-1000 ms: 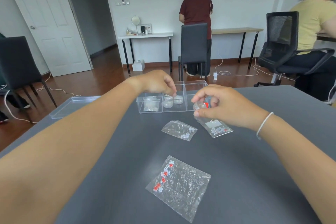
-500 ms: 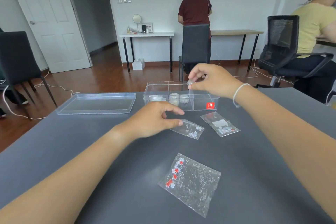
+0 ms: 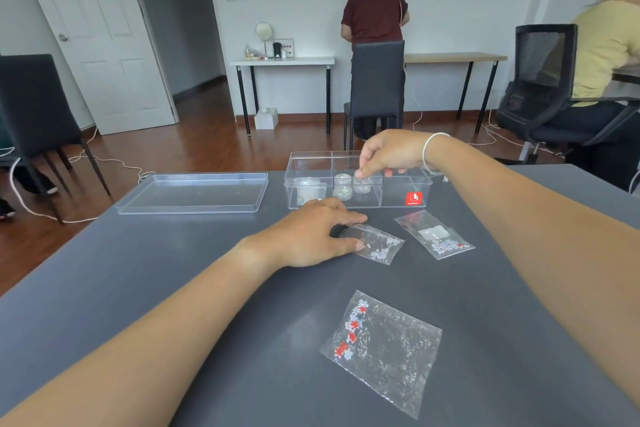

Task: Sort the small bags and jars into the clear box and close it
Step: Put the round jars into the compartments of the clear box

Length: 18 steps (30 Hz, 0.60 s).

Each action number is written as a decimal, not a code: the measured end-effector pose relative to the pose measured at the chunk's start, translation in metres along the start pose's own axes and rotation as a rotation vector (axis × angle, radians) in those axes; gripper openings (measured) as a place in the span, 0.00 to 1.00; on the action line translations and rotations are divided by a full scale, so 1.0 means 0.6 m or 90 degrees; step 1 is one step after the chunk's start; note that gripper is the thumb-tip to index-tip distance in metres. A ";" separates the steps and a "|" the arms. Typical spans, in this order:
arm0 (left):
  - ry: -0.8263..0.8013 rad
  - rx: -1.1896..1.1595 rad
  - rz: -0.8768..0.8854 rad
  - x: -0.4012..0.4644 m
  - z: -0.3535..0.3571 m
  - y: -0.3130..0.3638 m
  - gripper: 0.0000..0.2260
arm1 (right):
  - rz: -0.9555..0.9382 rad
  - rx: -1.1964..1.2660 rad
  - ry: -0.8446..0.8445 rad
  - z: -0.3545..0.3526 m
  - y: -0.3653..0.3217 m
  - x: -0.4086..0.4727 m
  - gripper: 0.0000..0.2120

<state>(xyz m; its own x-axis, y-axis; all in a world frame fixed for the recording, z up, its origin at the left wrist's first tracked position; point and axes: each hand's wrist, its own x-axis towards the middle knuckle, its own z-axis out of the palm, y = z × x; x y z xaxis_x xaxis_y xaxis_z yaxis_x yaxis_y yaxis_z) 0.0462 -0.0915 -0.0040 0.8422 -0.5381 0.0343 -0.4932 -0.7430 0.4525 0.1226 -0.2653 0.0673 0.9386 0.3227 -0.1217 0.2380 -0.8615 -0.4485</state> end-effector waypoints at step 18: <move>-0.014 -0.055 0.013 -0.007 -0.007 -0.002 0.18 | 0.066 -0.113 -0.126 -0.010 -0.024 0.030 0.10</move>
<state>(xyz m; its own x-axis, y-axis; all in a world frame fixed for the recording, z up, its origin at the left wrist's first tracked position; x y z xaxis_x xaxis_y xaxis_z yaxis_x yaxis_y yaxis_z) 0.0440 -0.0865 -0.0013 0.8270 -0.5616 0.0248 -0.4880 -0.6954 0.5275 0.1378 -0.2495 0.0770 0.8972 0.2844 -0.3379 0.1996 -0.9435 -0.2644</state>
